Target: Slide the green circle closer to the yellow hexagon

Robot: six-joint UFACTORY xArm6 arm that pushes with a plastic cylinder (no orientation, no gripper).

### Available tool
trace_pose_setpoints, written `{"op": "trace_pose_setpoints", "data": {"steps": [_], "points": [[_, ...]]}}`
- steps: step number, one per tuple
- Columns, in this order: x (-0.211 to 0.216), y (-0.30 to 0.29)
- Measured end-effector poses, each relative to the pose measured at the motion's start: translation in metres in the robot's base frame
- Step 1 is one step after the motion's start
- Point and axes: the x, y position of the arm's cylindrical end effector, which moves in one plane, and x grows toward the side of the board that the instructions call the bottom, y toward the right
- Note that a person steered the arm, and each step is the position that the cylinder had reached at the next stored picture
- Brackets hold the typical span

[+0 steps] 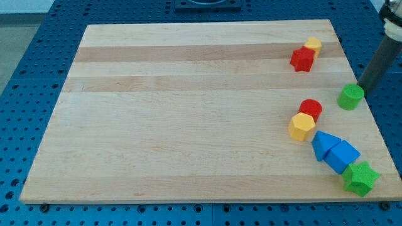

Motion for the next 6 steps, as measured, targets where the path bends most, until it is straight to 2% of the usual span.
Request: {"op": "trace_pose_setpoints", "data": {"steps": [4,5,6], "points": [[0.088,-0.064],[0.095,-0.067],[0.075,-0.043]]}}
